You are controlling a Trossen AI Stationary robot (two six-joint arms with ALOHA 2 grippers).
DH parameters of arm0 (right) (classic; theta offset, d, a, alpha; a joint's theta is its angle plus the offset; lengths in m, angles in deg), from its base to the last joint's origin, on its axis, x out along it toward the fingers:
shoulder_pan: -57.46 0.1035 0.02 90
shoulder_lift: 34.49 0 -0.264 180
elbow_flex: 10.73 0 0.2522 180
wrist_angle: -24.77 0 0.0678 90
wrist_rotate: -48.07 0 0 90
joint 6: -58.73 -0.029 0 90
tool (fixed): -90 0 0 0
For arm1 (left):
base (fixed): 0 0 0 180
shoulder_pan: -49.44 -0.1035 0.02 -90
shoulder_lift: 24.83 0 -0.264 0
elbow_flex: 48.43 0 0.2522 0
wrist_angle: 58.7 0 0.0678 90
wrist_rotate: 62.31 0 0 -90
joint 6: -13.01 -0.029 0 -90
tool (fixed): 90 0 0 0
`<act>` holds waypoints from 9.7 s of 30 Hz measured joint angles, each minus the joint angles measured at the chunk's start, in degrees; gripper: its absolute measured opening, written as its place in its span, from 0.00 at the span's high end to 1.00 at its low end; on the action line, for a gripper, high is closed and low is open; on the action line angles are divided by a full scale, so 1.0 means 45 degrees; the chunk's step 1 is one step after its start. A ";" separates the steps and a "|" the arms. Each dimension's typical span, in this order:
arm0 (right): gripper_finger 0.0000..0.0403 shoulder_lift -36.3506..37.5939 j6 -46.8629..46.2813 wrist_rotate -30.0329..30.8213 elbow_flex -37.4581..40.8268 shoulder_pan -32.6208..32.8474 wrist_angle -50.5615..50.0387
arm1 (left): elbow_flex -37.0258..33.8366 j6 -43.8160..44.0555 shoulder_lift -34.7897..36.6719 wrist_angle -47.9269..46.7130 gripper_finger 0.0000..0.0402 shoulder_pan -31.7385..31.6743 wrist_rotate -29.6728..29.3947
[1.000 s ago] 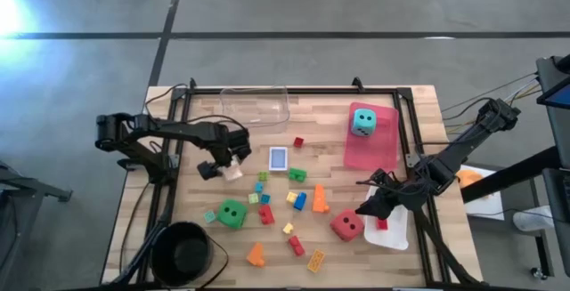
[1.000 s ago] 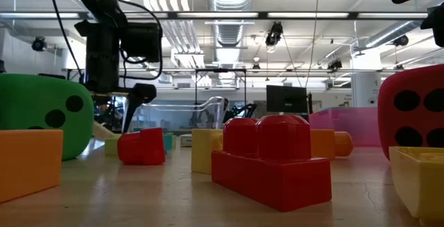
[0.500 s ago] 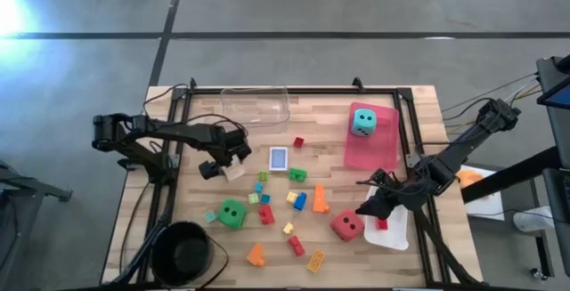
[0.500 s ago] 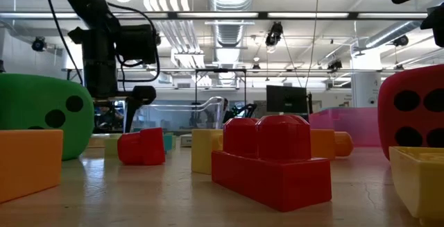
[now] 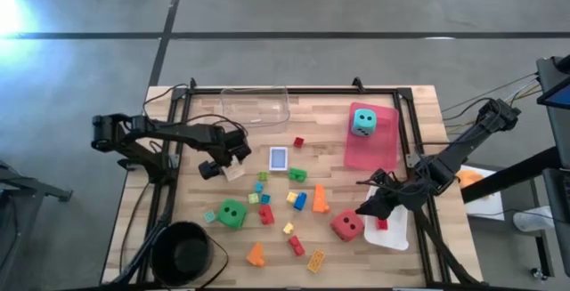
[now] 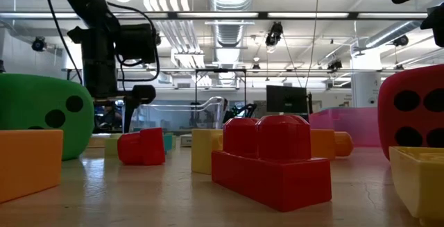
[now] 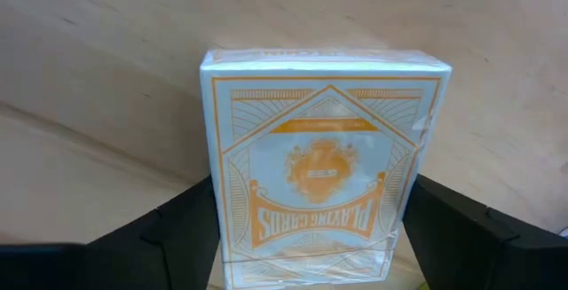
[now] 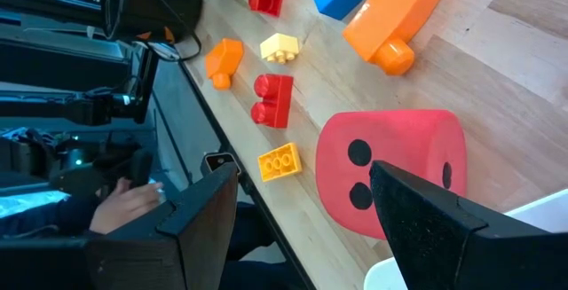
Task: Pick & Place Toys
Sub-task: Put the orange deck of cards box into the transparent bin, then put the orange game piece into the white bin
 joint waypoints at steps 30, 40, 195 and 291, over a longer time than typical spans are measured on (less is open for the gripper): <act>0.38 0.0000 -0.0014 0.0003 0.0000 0.0002 0.0000 | 0.0072 0.1228 0.0273 0.0224 0.24 -0.0032 0.0748; 0.38 0.0002 -0.0014 0.0002 0.0000 0.0000 0.0000 | 0.1112 0.1294 0.0288 -0.1013 0.24 -0.0071 0.0876; 0.38 0.0001 -0.0033 0.0001 0.0000 0.0001 -0.0005 | 0.9247 -0.7895 -0.6580 -0.4939 0.21 -0.5197 -0.0840; 0.38 0.0002 -0.0004 0.0000 0.0000 0.0001 -0.0005 | 0.9319 -0.9962 -0.1227 -0.6960 0.51 -0.4684 0.2611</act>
